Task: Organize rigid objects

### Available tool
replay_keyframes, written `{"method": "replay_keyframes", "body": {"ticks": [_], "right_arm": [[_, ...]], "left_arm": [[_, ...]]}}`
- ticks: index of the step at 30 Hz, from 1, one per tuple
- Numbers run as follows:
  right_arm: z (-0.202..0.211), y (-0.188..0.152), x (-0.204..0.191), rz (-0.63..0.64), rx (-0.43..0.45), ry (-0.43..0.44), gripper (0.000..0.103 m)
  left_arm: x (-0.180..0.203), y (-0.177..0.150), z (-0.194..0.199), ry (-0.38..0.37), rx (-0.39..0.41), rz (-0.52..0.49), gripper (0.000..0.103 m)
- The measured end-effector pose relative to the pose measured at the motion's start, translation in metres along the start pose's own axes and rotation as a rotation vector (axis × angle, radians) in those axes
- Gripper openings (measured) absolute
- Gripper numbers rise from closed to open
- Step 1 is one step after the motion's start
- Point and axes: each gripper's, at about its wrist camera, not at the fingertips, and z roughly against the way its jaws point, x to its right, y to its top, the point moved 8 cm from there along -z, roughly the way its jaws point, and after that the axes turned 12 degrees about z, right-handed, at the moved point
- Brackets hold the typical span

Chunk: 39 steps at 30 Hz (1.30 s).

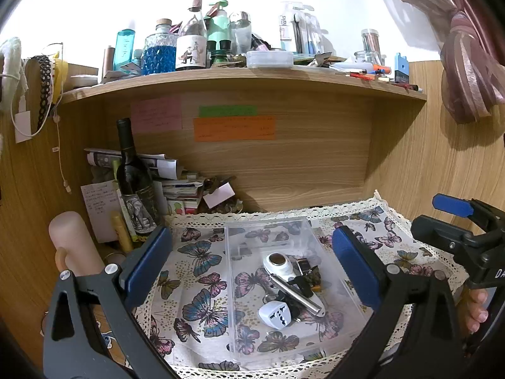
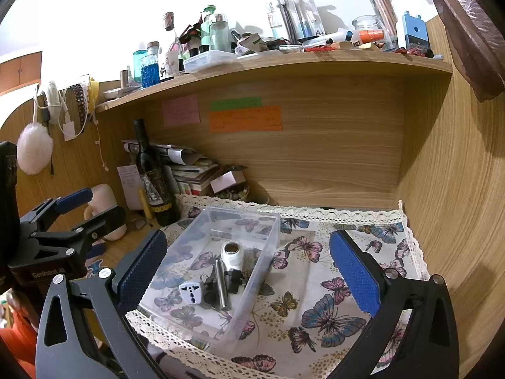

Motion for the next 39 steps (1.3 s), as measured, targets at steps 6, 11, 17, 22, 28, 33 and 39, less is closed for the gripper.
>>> {"method": "replay_keyframes", "body": {"ticks": [6, 11, 17, 22, 28, 33, 39], "right_arm": [[0.0004, 0.0011, -0.0007, 0.002, 0.004, 0.001, 0.103], [0.0016, 0.0012, -0.0007, 0.001, 0.004, 0.002, 0.103], [0.0025, 0.0009, -0.0002, 0.003, 0.004, 0.004, 0.103], [0.0023, 0.0007, -0.0003, 0.004, 0.003, 0.004, 0.103], [0.0022, 0.0009, -0.0007, 0.004, 0.002, 0.004, 0.103], [0.0016, 0.0004, 0.0006, -0.001, -0.003, 0.004, 0.103], [-0.0021, -0.0021, 0.0004, -0.002, -0.014, 0.009, 0.103]], "left_arm": [[0.0004, -0.0009, 0.0007, -0.004, 0.0, 0.001, 0.103], [0.0014, -0.0014, 0.0012, -0.005, 0.002, -0.003, 0.103], [0.0018, -0.0005, 0.0019, 0.009, 0.017, -0.01, 0.103], [0.002, -0.0002, 0.002, 0.0, 0.008, 0.004, 0.103], [0.0004, -0.001, -0.0002, -0.015, -0.015, 0.017, 0.103], [0.0018, -0.0028, -0.0005, -0.019, -0.01, 0.006, 0.103], [0.0019, -0.0023, -0.0005, -0.024, -0.005, 0.004, 0.103]]}}
